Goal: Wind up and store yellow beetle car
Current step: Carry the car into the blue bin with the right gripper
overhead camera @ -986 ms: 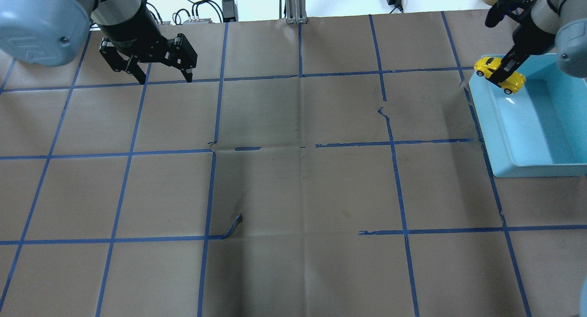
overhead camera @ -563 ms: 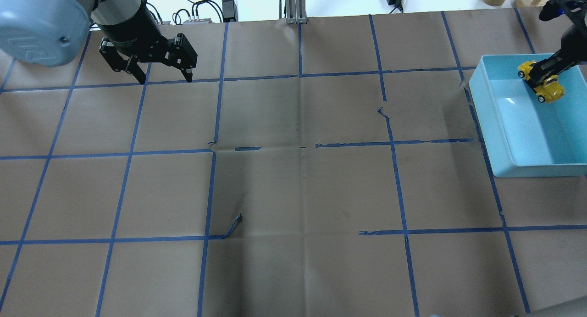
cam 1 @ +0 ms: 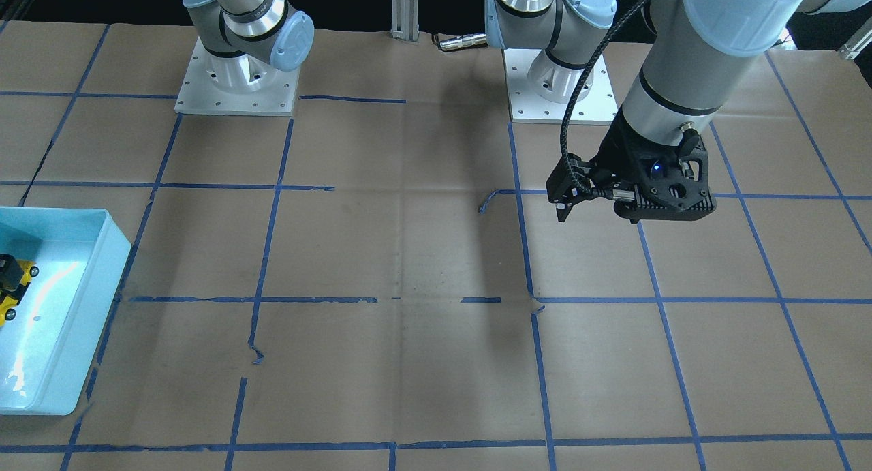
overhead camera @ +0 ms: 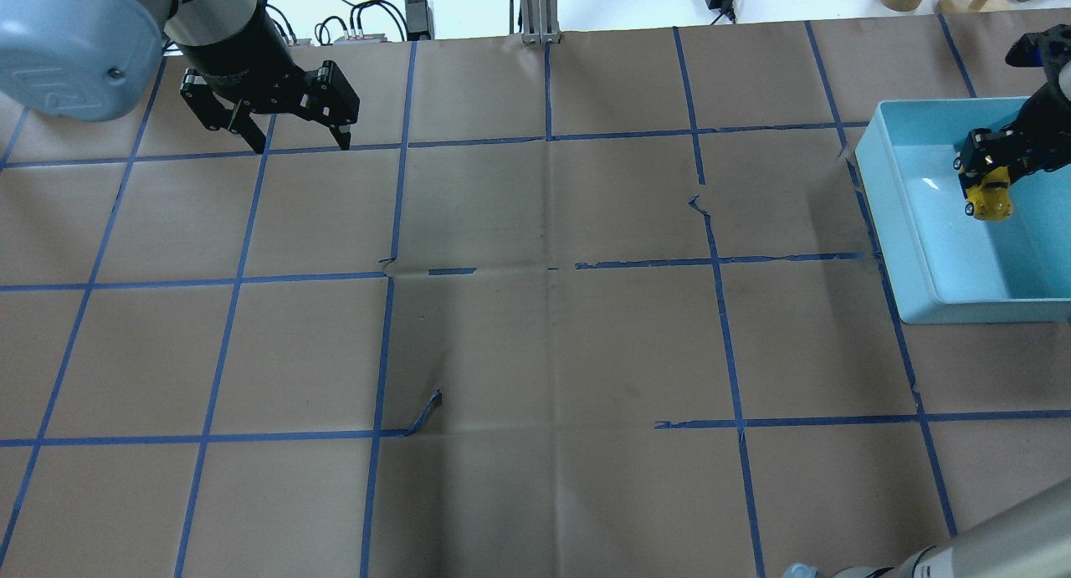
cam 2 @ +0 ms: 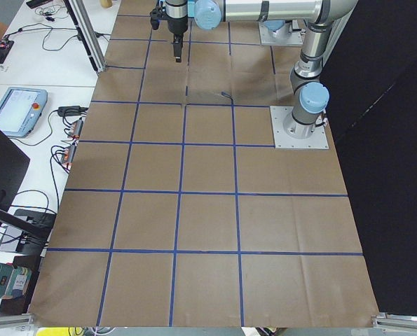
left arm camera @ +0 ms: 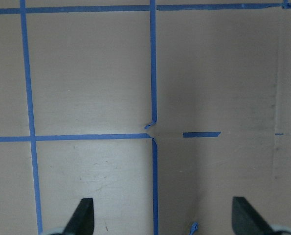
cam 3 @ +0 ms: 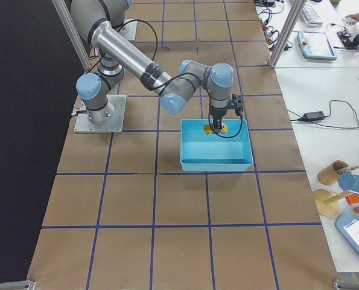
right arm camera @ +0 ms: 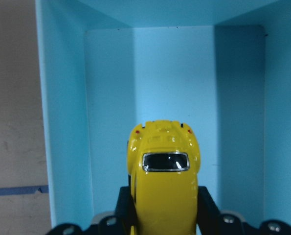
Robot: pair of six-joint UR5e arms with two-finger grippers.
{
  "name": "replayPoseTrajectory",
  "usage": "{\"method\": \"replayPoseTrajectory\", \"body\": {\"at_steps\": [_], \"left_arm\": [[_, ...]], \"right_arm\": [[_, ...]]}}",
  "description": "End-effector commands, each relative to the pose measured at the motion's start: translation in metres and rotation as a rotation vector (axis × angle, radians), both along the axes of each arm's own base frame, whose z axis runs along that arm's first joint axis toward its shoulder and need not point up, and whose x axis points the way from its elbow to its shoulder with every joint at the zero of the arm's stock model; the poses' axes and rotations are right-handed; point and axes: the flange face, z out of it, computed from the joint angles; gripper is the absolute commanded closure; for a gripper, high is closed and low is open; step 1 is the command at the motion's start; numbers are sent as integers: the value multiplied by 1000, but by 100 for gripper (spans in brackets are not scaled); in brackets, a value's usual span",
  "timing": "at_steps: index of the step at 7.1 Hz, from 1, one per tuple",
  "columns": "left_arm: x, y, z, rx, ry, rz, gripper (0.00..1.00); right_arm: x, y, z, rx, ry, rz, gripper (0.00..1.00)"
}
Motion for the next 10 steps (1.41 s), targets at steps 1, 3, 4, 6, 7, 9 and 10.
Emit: {"method": "replayPoseTrajectory", "body": {"at_steps": [1, 3, 4, 6, 7, 9, 10], "left_arm": [[0, 0, 1, -2, 0, 0, 0], [1, 0, 1, -2, 0, 2, 0], [1, 0, 1, -2, 0, 2, 0], [0, -1, 2, -6, 1, 0, 0], [2, -1, 2, -5, 0, -11, 0], [2, -1, 0, -2, -2, -55, 0], [2, -1, -1, 0, -3, -55, 0]], "right_arm": [[-16, 0, -24, 25, -8, -17, 85], [-16, 4, -36, 45, -17, 29, 83], [-13, 8, -55, 54, -27, 32, 83], [-16, 3, -79, -5, 14, 55, 74], [-17, 2, -73, -15, 16, 55, 18], [-15, 6, -43, -13, 25, 52, 0], [-9, 13, -19, -4, 18, 41, 0]]}}
